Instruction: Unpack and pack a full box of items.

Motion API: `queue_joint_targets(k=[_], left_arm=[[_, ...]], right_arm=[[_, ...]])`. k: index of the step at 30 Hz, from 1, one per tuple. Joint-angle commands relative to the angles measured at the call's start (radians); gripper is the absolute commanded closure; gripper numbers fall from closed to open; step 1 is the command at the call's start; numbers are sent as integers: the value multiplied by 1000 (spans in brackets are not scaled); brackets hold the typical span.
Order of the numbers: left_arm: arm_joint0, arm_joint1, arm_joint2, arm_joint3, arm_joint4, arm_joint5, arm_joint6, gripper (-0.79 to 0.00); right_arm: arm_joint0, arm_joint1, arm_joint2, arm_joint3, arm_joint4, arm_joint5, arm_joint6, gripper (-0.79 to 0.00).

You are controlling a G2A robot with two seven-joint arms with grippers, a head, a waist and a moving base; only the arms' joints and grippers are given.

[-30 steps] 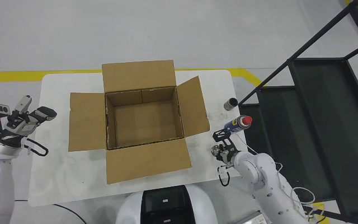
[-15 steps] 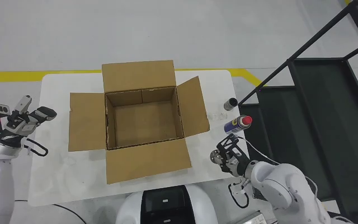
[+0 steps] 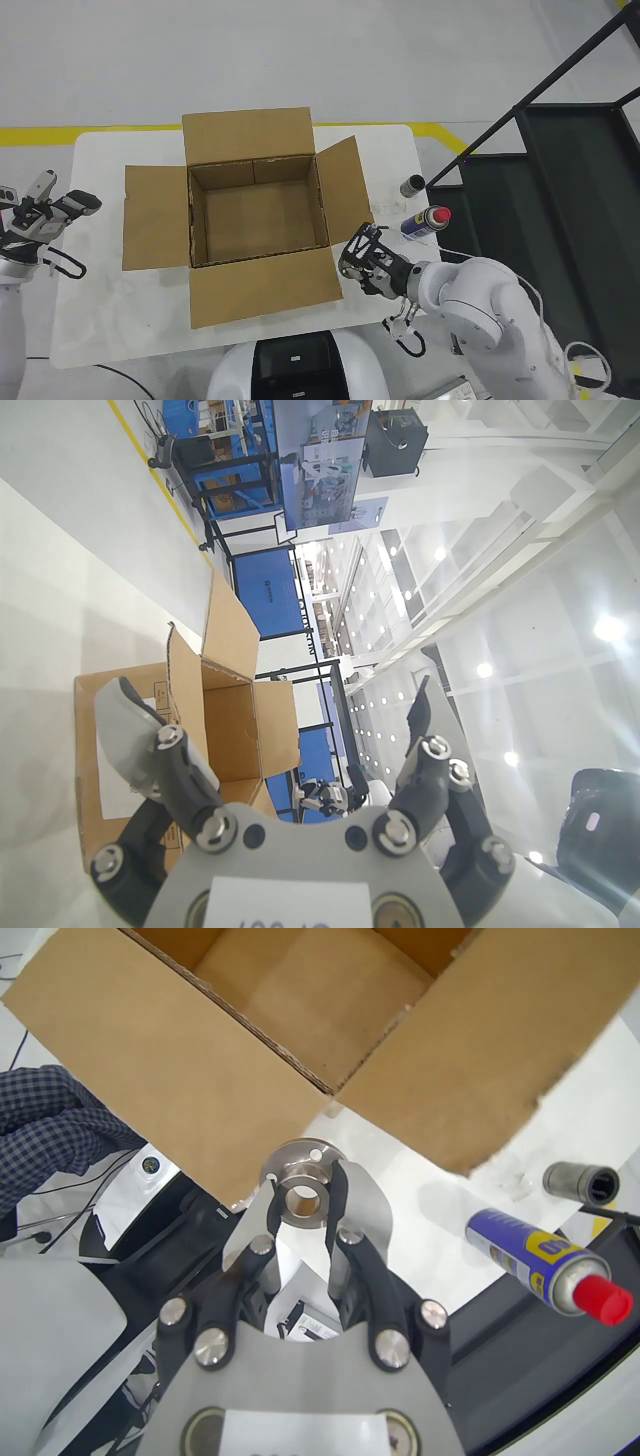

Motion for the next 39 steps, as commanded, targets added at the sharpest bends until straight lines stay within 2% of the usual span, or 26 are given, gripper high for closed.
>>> queue_joint_targets(k=[1,6,16,22,30,39], left_arm=[[0,0,0,0,0,0,0,-785],[0,0,0,0,0,0,0,-785],[0,0,0,0,0,0,0,-785],[0,0,0,0,0,0,0,-785],[0,0,0,0,0,0,0,-785],[0,0,0,0,0,0,0,-785]], right_arm=[[63,-4,-56,0,-5,27,39,0],[200,-17,-172,23,-4,95,100,0],[518,-65,-369,300,91,136,72,0],[667,-103,-487,463,75,202,38,0],[800,-174,-666,725,58,269,-61,0],[903,-259,-768,1012,113,333,-165,0]])
